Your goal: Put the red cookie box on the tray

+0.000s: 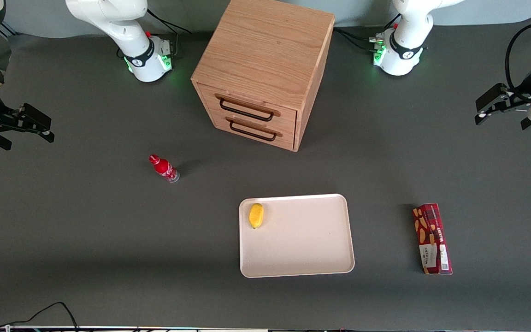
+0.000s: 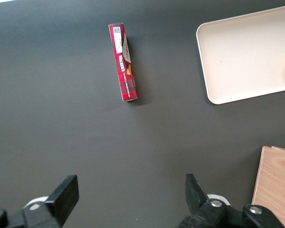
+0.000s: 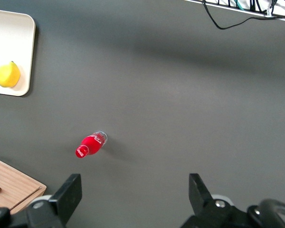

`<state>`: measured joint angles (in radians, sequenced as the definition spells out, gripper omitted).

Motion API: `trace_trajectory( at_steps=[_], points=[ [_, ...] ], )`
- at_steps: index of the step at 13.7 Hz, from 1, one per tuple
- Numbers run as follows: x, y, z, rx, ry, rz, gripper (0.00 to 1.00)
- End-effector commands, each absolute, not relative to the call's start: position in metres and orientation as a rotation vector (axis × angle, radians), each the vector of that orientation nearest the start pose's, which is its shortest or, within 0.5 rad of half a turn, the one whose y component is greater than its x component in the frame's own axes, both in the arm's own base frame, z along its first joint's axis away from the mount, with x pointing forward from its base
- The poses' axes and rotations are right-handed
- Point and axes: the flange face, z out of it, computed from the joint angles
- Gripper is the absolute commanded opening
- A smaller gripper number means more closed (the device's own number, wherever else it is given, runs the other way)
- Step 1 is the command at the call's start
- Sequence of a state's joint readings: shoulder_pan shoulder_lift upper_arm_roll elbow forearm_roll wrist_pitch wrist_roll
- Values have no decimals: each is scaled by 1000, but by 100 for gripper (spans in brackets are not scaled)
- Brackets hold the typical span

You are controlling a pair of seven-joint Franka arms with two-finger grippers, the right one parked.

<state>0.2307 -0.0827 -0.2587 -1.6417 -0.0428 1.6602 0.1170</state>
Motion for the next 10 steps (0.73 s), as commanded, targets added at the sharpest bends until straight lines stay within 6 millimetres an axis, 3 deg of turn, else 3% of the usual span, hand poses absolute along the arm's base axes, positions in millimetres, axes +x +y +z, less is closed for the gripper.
trace_trajectory(
  at_steps=[1,2,4,6,8,10],
  points=[
    [595,-16,638,-3139,253,-133,100],
    [622,-9,618,-3131,252,-125,100],
    [678,4,560,-3135,239,-105,100],
    [721,7,485,-3122,232,-142,100],
    [751,2,406,-3115,131,-207,100],
    [766,-17,341,-3096,123,-267,100]
  ],
)
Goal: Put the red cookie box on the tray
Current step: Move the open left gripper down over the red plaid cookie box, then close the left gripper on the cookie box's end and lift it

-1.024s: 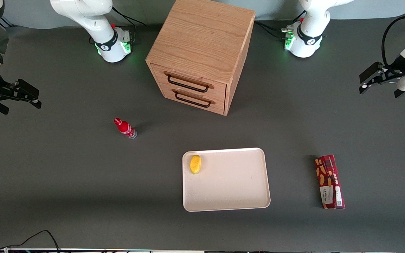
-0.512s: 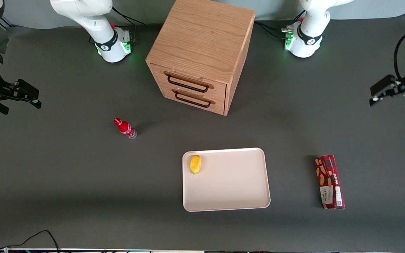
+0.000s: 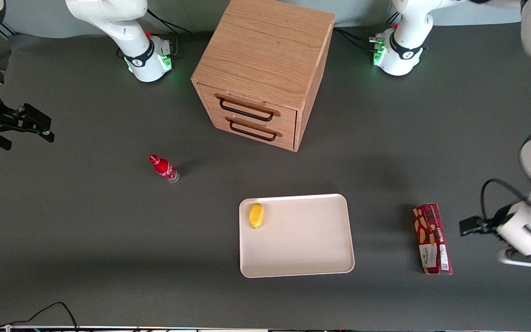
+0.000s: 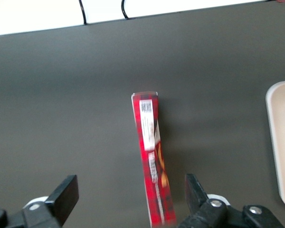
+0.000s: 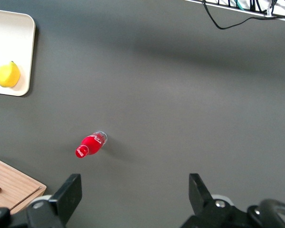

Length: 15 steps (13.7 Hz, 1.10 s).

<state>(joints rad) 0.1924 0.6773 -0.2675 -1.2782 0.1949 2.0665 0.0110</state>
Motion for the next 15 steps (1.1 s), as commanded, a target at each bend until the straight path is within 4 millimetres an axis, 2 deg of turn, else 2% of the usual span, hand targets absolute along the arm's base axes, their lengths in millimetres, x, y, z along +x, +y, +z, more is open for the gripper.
trace_trajectory(
  at_steps=[1,3,4,7,8,9,10,11,13,15],
  points=[
    [770,-18,315,-3086,141,-294,100],
    [774,-14,279,-3091,141,-309,100],
    [773,-8,268,-3085,135,-301,100],
    [772,-5,253,-3087,133,-284,100],
    [772,-6,250,-3092,126,-280,91],
    [771,-8,247,-3110,75,-273,49],
    [771,-7,246,-3101,24,-277,22],
    [772,-12,244,-3100,14,-283,0],
    [770,-20,240,-3099,33,-279,0],
    [771,-17,246,-3067,61,-294,0]
  ],
)
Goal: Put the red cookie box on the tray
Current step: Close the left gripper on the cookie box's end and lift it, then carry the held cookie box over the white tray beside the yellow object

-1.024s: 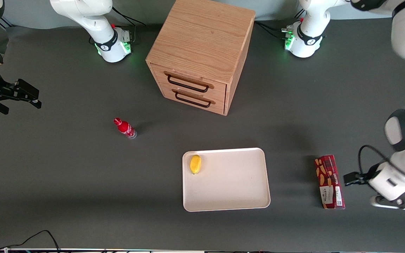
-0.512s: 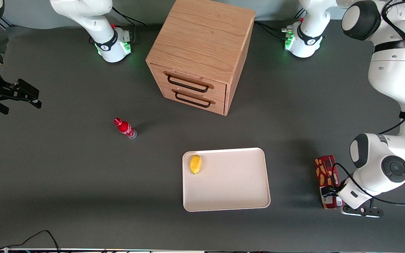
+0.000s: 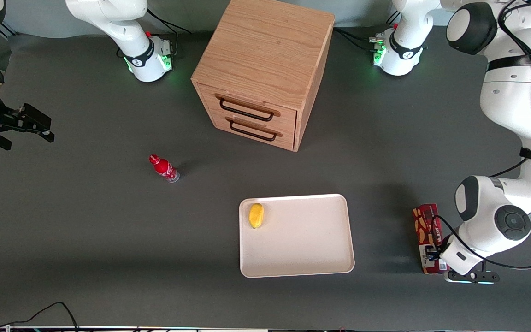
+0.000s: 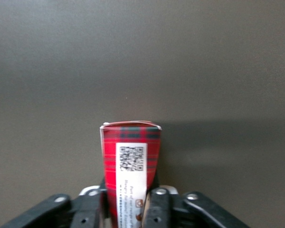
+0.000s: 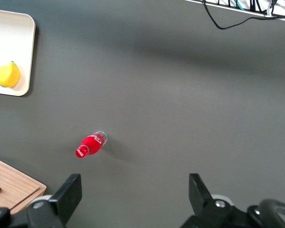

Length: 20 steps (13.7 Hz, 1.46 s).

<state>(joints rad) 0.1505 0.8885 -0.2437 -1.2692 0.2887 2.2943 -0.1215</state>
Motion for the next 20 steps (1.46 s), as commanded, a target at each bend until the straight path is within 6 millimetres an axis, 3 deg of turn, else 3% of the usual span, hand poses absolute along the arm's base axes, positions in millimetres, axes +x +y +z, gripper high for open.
trace_trajectory(
  at_steps=[1,4,8,9,11,14,15,17,20],
  points=[
    [773,-17,254,-3065,58,-305,0],
    [773,-19,316,-3061,35,-307,0],
    [755,-60,427,-3101,-3,-135,0],
    [744,-87,456,-3114,2,-124,0],
    [726,-142,488,-3117,-58,-153,0],
    [709,-234,484,-3138,-134,-204,0],
    [708,-260,472,-3159,-126,-250,0],
    [713,-291,433,-3191,-97,-287,0],
    [721,-317,360,-3176,-36,-313,0]
  ],
)
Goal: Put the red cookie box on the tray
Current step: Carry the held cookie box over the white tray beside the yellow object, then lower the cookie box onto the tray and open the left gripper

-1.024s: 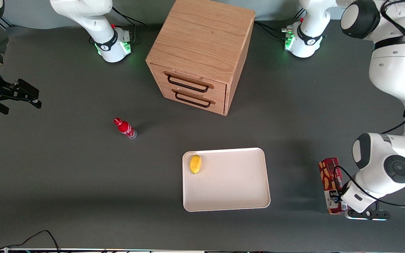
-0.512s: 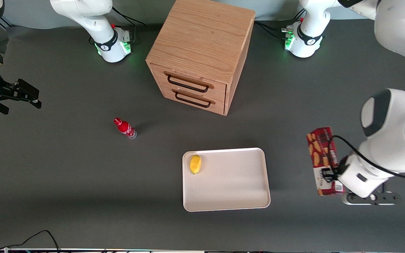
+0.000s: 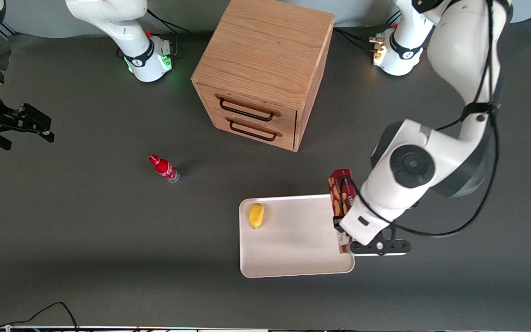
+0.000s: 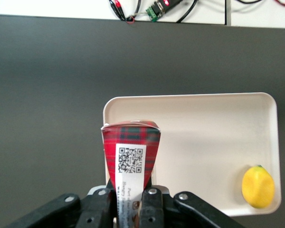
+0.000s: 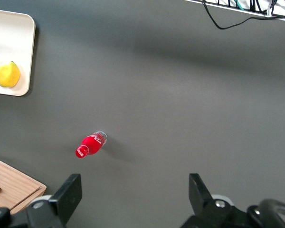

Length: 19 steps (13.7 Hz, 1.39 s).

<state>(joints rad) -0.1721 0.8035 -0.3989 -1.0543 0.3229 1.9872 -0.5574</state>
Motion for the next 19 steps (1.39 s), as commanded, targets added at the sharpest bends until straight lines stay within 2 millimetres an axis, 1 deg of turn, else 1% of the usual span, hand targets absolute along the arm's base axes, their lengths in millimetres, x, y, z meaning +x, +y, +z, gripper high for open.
trace_trajectory(
  at_steps=[1,2,4,6,7,10,11,12,13,14,15,16,17,19],
  points=[
    [724,-320,337,-3169,-27,-320,0],
    [723,-325,318,-3159,-14,-315,0],
    [724,-324,289,-3136,-11,-290,0],
    [724,-327,266,-3119,20,-322,0],
    [725,-326,258,-3115,15,-327,0],
    [725,-326,253,-3106,25,-325,0],
    [724,-326,252,-3104,27,-324,8],
    [724,-325,249,-3102,29,-315,30],
    [724,-324,249,-3102,26,-313,71],
    [722,-324,250,-3097,33,-314,100],
    [722,-322,254,-3096,28,-315,100],
    [725,-315,268,-3087,10,-312,100],
    [723,-310,276,-3078,5,-293,100],
    [711,-305,318,-3038,12,-225,100]
  ],
)
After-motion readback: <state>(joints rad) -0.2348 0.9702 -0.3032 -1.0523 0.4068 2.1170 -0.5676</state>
